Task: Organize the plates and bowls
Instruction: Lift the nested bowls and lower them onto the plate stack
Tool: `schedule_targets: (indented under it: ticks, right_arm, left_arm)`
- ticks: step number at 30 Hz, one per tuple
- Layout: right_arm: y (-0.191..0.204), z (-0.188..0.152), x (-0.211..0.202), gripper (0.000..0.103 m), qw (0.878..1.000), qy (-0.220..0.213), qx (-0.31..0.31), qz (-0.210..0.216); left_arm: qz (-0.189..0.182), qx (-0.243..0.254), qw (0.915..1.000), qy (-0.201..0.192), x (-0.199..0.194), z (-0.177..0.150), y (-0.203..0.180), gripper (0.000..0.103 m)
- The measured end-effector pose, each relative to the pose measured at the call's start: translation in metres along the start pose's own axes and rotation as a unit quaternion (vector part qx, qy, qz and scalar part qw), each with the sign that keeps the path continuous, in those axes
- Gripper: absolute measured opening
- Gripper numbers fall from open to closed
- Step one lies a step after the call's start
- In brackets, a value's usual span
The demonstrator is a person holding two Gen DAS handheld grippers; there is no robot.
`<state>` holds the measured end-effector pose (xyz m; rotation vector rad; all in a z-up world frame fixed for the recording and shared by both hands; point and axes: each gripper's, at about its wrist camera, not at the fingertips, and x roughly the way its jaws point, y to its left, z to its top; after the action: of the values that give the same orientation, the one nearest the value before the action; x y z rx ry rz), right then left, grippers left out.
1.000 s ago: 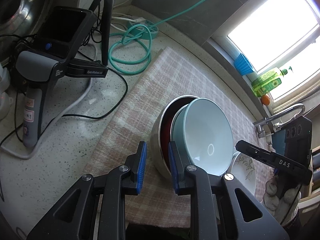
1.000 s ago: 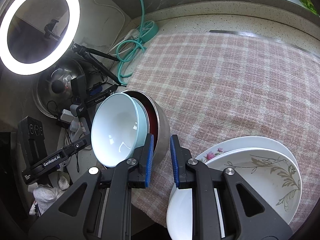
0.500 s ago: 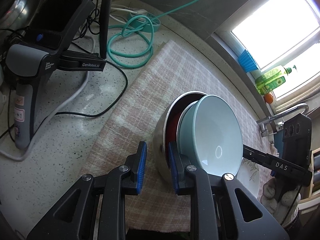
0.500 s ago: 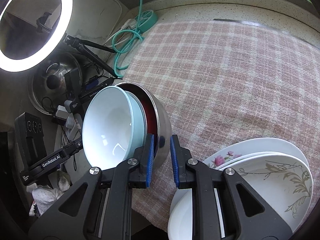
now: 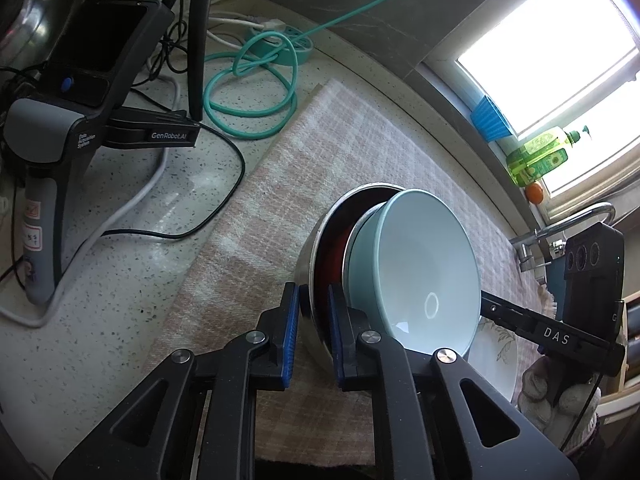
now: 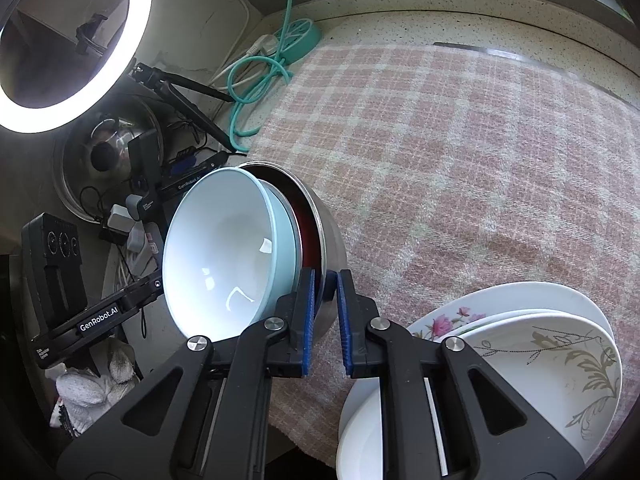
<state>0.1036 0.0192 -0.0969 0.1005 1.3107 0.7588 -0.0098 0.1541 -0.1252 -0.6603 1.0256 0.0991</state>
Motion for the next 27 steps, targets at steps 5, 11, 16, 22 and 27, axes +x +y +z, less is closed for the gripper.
schedule_targets:
  ticks: [5,11,16,22,27]
  right_arm:
    - [0.001,0.0,0.0,0.012,1.0,-0.001,-0.002,-0.003]
    - [0.0,0.0,0.0,0.012,1.0,0.0,0.0,-0.002]
    - [0.001,-0.001,-0.004,0.012,1.0,-0.002,-0.003,-0.003]
    - [0.005,-0.002,-0.019,0.012,1.0,-0.011,-0.006,0.0]
    - [0.004,-0.006,-0.043,0.013,1.0,-0.025,-0.008,0.004]
  left_arm:
    - [-0.001,0.002,1.0,0.002,0.0,-0.001,0.0,0.011]
    - [-0.005,-0.005,1.0,0.0,0.001,-0.001,0.001,0.011]
    - [-0.011,-0.005,0.9999,0.0,-0.002,-0.001,0.001,0.011]
    - [-0.019,-0.005,0.9998,-0.008,-0.013,0.0,-0.004,0.011]
    - [-0.032,0.01,0.9993,-0.018,-0.027,0.001,-0.019,0.011]
